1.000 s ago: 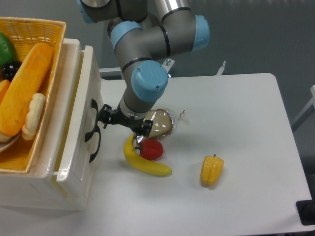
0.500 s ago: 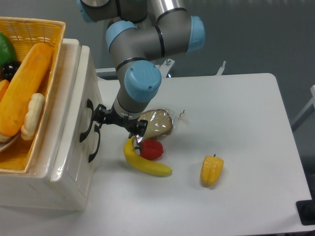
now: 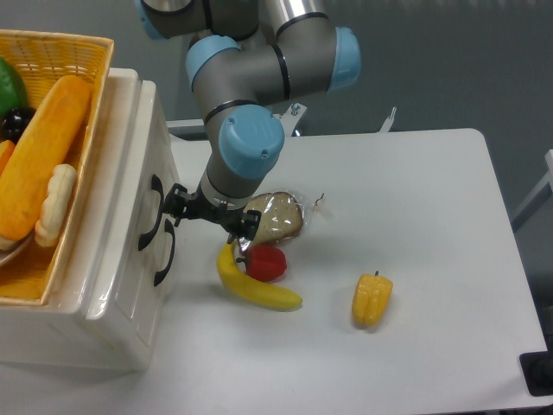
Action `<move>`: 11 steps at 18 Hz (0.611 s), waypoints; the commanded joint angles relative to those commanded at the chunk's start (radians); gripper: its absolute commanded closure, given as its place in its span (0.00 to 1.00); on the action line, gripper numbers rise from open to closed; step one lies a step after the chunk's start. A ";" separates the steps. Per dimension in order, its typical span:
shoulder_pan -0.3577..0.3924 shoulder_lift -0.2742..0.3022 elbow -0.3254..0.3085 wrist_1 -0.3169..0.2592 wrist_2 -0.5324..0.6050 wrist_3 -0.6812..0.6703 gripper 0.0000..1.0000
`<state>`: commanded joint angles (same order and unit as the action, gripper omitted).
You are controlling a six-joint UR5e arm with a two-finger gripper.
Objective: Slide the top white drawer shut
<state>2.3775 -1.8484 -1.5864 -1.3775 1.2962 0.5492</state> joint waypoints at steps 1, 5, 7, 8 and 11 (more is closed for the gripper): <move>0.018 -0.002 0.018 -0.002 0.002 0.000 0.00; 0.065 0.000 0.054 0.002 0.136 0.087 0.00; 0.084 0.002 0.089 -0.002 0.192 0.156 0.00; 0.097 0.002 0.098 0.000 0.192 0.170 0.00; 0.137 0.003 0.109 0.006 0.199 0.280 0.00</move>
<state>2.5141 -1.8454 -1.4772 -1.3714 1.4956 0.8293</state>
